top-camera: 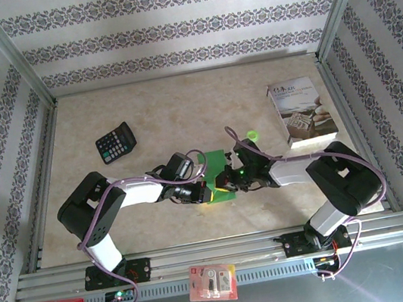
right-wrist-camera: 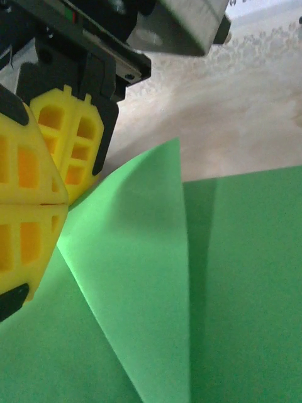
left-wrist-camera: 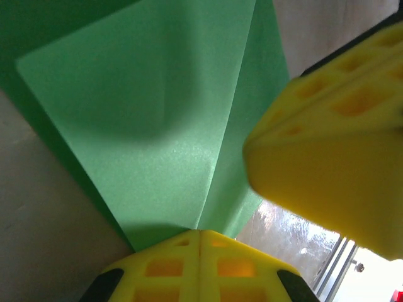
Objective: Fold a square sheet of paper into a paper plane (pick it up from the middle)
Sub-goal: Fold the triangle a second time at the center of the table.
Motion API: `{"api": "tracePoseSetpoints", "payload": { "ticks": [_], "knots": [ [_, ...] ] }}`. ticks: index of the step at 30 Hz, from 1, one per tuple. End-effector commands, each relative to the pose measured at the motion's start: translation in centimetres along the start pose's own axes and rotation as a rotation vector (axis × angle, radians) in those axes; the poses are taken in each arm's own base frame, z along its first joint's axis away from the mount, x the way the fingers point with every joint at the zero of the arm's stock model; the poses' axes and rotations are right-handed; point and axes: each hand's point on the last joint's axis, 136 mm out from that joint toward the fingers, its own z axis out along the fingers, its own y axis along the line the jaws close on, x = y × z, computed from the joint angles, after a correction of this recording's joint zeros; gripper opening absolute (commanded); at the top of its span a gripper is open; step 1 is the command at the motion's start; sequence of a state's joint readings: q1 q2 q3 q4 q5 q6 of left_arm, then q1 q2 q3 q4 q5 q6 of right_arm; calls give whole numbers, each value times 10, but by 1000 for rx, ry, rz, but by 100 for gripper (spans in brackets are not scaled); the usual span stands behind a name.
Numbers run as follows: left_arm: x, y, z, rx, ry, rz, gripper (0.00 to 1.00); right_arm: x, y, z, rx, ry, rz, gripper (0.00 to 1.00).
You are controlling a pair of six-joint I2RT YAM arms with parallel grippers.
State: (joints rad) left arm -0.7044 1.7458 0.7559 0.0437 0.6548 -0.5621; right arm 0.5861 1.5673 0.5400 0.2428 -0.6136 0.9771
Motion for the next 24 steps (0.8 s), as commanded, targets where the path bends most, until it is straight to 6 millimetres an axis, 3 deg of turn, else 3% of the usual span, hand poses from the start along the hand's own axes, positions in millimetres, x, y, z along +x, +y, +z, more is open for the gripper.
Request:
{"api": "tracePoseSetpoints", "payload": {
  "ticks": [1, 15, 24],
  "knots": [
    [58, 56, 7, -179, 173, -153, 0, 0, -5, 4, 19, -26, 24, 0],
    [59, 58, 5, -191, 169, -148, 0, 10, -12, 19, 46, 1, 40, 0],
    [67, 66, 3, -233, 193, -156, 0, 4, -36, 16, 147, -21, 105, 0]
  ]
}}
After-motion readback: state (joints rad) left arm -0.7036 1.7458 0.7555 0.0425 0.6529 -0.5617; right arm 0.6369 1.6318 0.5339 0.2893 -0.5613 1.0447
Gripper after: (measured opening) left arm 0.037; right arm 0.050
